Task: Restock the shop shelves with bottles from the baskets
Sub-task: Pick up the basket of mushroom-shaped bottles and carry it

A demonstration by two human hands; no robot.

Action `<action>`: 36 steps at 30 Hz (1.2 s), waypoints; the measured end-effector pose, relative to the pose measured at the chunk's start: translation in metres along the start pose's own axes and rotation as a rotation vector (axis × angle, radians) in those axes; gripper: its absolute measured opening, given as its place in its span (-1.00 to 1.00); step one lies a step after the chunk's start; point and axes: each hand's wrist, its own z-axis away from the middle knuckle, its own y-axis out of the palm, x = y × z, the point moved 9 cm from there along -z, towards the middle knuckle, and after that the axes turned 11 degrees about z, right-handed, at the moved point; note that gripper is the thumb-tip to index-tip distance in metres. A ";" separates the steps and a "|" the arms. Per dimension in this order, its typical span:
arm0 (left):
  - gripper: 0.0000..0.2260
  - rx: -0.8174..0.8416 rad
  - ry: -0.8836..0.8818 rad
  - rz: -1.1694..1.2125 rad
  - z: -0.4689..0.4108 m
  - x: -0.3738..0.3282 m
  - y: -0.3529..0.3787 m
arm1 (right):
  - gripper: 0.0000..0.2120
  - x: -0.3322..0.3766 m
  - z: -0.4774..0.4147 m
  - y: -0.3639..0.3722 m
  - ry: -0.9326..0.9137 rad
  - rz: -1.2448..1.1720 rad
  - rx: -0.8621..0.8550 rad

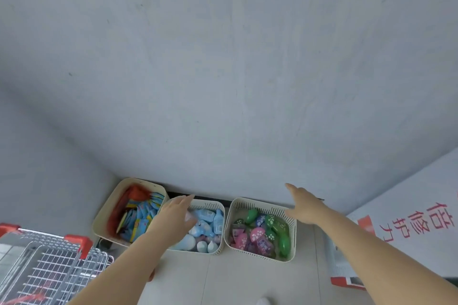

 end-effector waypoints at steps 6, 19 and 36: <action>-0.44 0.062 0.025 0.005 -0.049 0.003 -0.011 | -0.25 0.006 -0.032 -0.010 0.042 -0.029 0.015; -0.47 0.218 0.185 -0.072 -0.171 0.014 0.048 | -0.26 -0.017 -0.078 0.061 0.314 -0.343 -0.119; -0.47 0.298 0.056 -0.008 -0.321 0.081 0.319 | -0.22 -0.147 -0.228 0.301 0.564 -0.478 -0.095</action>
